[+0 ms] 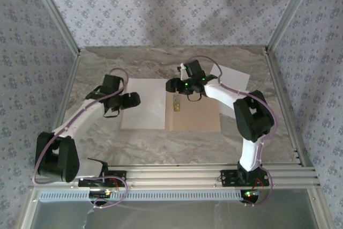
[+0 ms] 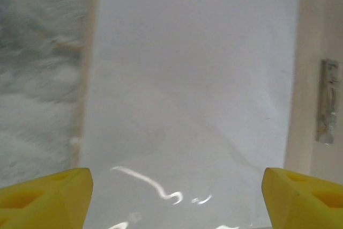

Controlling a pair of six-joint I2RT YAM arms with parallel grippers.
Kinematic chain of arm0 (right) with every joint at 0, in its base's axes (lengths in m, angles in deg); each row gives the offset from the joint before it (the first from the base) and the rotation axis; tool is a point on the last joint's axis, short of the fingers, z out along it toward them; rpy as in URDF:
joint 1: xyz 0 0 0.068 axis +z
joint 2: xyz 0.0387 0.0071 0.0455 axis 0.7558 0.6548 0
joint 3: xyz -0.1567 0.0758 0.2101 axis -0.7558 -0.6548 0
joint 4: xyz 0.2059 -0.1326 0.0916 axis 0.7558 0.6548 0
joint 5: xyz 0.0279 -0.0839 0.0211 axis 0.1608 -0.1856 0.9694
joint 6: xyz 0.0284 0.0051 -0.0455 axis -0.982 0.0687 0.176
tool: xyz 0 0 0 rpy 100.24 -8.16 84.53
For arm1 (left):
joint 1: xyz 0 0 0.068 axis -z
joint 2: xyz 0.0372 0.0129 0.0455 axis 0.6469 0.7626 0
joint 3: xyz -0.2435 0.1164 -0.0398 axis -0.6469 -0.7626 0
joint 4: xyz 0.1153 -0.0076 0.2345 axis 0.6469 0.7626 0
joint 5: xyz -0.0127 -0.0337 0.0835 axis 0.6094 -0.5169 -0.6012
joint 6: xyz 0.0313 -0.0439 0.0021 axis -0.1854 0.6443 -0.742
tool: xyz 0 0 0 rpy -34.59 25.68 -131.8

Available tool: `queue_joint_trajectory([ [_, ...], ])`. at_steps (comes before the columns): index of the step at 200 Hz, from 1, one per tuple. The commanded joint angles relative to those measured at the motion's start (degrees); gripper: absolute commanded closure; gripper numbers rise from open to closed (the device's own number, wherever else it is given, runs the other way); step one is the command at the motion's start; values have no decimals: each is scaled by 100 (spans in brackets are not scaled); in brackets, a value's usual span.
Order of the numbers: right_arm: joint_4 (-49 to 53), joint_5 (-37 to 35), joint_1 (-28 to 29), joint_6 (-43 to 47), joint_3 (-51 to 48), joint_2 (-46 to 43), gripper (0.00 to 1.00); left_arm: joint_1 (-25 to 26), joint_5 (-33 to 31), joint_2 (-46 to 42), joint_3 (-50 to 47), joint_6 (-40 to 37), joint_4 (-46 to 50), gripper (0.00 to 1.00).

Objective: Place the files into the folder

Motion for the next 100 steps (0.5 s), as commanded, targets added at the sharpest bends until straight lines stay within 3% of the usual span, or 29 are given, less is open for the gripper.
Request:
queue_joint_trajectory([
  [1,98,-233,-193,30,-896,-430,38,563,-263,578,481,-371,-196,18],
  [44,-290,-299,-537,-89,-2105,-927,39,1347,-628,1855,1313,-769,-236,18],
  [100,-586,-288,-638,-205,-2779,-1037,40,1518,-948,2835,1814,-1155,-172,21],
])
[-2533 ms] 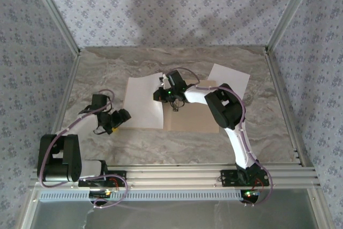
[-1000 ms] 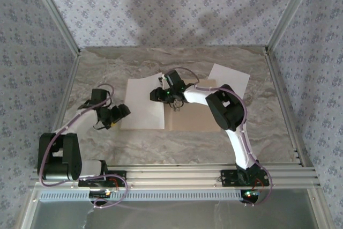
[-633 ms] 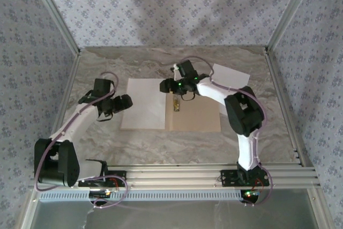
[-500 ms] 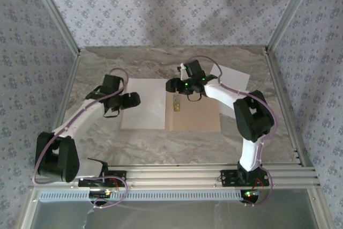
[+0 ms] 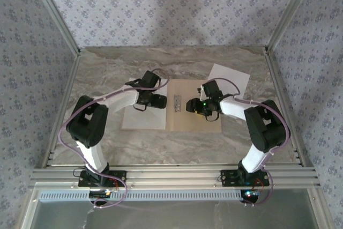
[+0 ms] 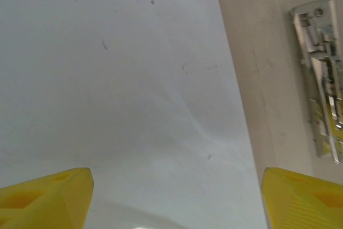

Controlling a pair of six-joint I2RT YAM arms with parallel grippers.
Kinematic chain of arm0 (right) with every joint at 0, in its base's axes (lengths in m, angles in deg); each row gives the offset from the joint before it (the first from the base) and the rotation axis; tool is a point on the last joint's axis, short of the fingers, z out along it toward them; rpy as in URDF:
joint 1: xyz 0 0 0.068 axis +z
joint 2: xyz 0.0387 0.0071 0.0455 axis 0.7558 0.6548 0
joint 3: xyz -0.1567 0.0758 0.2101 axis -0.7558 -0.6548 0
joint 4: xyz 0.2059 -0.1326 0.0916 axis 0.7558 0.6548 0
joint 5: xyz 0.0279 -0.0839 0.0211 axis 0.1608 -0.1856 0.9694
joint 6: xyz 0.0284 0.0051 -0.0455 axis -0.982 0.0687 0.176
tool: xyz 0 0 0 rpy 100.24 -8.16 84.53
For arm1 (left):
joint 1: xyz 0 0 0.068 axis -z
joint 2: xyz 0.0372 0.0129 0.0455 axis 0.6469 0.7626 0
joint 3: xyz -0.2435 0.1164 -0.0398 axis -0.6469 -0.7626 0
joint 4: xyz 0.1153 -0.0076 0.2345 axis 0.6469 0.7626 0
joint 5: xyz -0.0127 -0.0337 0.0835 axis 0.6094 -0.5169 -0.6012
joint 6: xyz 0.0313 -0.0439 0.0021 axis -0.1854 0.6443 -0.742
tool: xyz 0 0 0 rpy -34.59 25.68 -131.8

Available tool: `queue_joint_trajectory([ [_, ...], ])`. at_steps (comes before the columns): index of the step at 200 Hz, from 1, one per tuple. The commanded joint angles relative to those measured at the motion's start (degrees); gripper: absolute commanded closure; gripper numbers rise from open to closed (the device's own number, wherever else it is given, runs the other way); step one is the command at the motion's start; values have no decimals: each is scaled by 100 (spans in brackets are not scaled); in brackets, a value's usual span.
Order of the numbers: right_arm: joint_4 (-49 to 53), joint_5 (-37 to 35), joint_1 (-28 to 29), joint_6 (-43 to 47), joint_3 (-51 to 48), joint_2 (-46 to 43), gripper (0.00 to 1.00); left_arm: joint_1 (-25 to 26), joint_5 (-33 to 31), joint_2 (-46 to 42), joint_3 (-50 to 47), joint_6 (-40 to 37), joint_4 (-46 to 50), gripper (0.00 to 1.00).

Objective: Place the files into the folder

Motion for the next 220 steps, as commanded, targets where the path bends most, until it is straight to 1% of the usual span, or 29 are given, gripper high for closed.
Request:
queue_joint_trajectory([
  [1,-136,-91,-35,-127,-241,-53,40,6,-256,234,229,-323,44,21],
  [27,-234,-82,-39,-176,-346,-7,40,32,-110,500,229,-495,-18,24],
  [63,-247,-95,-43,-244,-437,-27,41,87,-11,692,135,-777,66,24],
  [124,-273,-118,-8,-332,-545,-26,41,83,-137,707,87,-1239,384,25],
  [175,-284,-143,34,-406,-567,-41,41,14,-175,628,167,-1318,532,26],
  [220,-298,-136,87,-444,-540,-44,40,-9,-1,591,207,-1206,529,25],
])
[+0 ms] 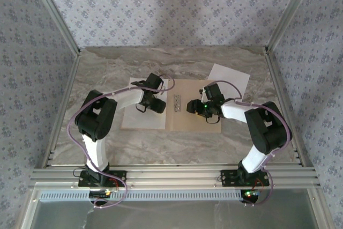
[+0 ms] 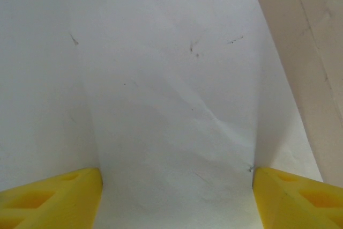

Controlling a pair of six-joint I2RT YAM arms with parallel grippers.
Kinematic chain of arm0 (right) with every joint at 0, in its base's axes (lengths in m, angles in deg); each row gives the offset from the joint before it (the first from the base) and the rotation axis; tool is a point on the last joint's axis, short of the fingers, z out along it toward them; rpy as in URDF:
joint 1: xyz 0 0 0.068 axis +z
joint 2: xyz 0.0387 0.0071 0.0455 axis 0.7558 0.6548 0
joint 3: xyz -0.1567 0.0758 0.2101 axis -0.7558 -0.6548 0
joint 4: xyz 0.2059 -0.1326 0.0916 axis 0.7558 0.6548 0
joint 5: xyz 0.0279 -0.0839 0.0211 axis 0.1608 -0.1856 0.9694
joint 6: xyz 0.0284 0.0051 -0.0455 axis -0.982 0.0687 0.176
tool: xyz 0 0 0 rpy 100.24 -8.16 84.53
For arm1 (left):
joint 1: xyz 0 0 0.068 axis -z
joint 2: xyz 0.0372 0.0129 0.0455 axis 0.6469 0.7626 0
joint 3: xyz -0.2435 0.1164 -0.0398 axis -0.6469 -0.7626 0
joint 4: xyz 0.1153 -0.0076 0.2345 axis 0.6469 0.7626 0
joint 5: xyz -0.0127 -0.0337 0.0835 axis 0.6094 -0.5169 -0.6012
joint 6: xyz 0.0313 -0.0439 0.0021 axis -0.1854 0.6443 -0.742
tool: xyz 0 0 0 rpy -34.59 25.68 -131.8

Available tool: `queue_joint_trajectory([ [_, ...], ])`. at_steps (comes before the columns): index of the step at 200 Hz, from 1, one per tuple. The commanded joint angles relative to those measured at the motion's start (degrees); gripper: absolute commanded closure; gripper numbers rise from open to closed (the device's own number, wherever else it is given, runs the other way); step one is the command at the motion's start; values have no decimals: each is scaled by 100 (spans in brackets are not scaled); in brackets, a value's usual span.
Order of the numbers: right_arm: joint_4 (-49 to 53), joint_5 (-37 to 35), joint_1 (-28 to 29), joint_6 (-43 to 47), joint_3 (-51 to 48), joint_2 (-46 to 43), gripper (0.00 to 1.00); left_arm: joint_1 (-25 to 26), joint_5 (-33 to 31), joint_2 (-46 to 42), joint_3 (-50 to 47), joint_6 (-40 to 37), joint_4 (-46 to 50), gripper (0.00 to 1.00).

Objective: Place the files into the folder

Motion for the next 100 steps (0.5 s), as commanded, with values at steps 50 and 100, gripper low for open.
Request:
queue_joint_trajectory([
  [50,295,-143,127,-140,-142,36,40,-47,269,-37,128,162,340,24],
  [100,280,-142,156,-138,-138,38,39,-103,95,-138,156,366,396,24],
])
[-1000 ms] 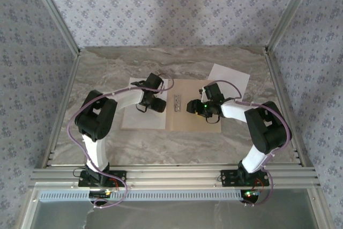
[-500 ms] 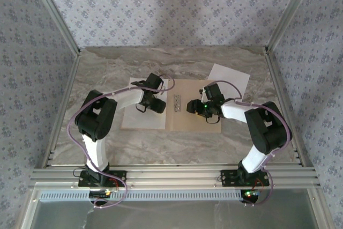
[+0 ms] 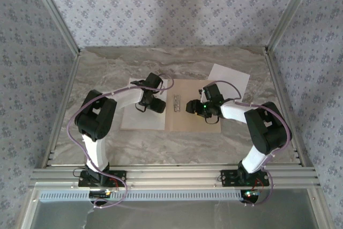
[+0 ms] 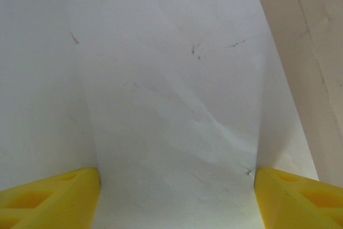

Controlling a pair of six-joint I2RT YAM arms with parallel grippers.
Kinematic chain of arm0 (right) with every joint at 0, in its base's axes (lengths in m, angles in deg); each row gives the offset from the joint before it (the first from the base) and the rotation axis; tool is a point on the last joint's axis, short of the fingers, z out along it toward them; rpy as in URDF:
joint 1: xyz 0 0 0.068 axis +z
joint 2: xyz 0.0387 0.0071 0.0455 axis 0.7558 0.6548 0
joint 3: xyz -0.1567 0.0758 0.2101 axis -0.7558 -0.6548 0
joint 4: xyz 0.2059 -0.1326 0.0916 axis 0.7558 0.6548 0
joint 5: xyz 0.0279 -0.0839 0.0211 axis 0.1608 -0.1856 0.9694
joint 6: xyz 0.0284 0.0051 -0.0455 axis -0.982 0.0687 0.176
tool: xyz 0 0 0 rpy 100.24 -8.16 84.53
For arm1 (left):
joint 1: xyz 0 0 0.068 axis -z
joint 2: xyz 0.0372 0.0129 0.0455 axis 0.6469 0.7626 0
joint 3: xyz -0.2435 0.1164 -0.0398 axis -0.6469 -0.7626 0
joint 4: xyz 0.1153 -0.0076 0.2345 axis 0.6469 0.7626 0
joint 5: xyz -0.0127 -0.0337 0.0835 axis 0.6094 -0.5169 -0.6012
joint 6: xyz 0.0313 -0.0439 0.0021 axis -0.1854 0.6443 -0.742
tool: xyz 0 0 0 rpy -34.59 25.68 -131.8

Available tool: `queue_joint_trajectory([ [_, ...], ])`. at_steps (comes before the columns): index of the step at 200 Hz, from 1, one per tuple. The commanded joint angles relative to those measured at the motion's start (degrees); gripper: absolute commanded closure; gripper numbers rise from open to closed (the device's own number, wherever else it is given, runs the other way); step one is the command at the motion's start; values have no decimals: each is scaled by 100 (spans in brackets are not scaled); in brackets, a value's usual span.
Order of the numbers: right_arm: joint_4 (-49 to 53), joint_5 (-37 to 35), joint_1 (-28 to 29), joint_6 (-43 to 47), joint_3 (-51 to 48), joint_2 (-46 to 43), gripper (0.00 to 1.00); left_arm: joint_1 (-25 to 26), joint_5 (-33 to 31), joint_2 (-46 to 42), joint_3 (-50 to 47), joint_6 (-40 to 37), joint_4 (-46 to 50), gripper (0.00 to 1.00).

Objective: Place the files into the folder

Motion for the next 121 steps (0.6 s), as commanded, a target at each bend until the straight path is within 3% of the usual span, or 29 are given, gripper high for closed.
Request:
queue_joint_trajectory([
  [1,298,-78,78,-88,-139,50,39,-68,28,-141,109,185,276,24],
  [121,285,-62,133,-262,-100,41,38,-149,356,-257,48,214,236,24],
])
